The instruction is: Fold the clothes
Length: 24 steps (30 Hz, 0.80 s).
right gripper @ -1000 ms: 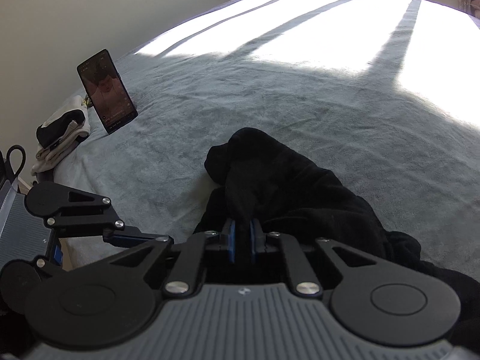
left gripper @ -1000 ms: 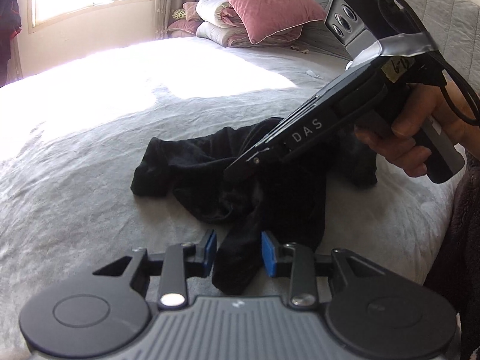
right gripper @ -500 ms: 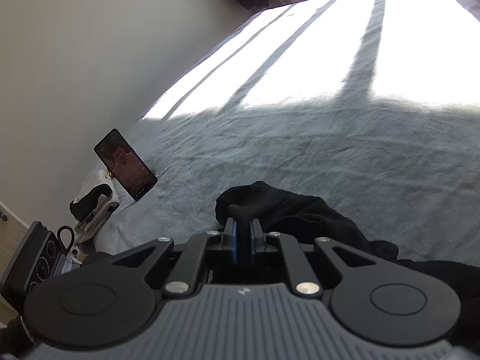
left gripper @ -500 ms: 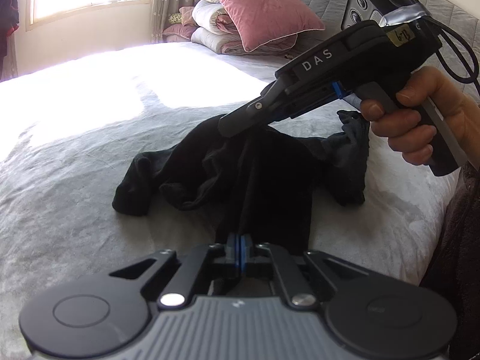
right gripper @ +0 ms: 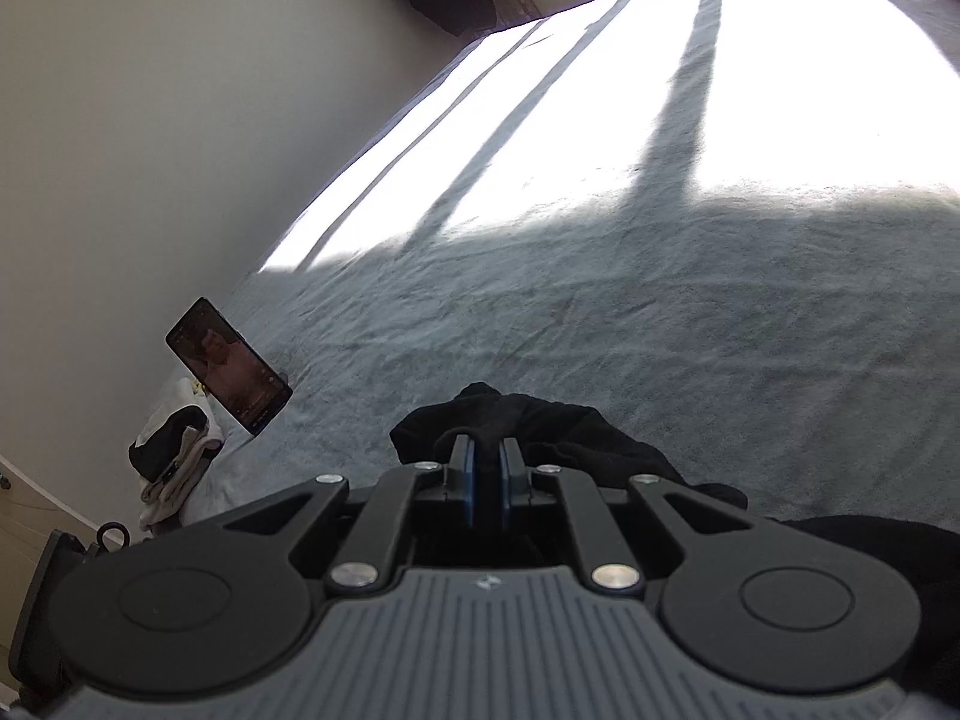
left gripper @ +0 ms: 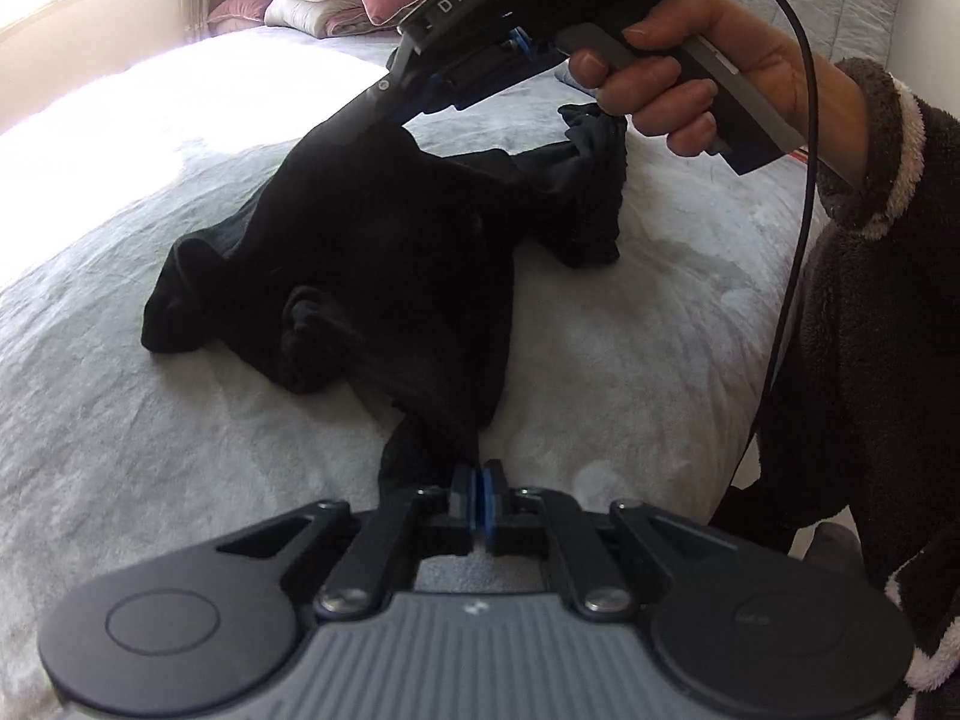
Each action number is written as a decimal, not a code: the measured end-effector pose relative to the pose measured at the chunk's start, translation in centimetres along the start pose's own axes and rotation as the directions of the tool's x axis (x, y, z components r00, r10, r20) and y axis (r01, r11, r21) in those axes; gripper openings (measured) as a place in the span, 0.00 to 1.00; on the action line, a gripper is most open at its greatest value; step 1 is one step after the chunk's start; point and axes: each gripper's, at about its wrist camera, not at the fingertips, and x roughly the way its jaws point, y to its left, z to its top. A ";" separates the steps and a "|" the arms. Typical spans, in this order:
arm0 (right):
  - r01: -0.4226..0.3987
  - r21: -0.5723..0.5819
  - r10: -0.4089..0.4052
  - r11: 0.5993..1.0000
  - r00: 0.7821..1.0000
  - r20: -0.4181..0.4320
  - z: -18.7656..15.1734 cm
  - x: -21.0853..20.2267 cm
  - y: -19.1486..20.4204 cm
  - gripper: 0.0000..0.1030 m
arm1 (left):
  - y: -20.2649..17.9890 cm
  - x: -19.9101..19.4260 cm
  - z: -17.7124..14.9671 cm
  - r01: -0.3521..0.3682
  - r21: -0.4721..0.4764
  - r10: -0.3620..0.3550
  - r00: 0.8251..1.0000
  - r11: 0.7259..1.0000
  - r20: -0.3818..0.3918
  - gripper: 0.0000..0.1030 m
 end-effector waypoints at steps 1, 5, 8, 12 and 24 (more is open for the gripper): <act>-0.001 0.002 0.001 1.000 1.000 0.003 0.0 -0.1 0.0 0.10 | 0.5 -0.4 0.1 0.005 -0.028 -0.005 1.000 1.000 0.021 0.24; -0.007 0.016 0.007 1.000 1.000 0.021 0.2 -0.7 -0.3 0.10 | 2.5 -1.8 0.3 0.028 -0.142 -0.012 0.994 0.990 0.111 0.47; -0.007 0.029 0.005 1.000 0.999 0.042 0.5 -1.3 -0.7 0.10 | 4.6 -2.2 0.6 0.063 -0.280 -0.015 0.985 0.958 0.171 0.53; -0.009 0.052 0.005 0.999 0.996 0.084 1.1 -2.4 -1.3 0.10 | 7.2 -0.8 0.6 0.039 -0.478 0.038 0.988 0.877 0.151 0.53; 0.003 0.096 -0.023 0.995 0.978 0.205 2.5 -6.4 -4.5 0.09 | 10.8 2.1 1.1 0.009 -0.733 0.086 0.992 0.680 0.092 0.44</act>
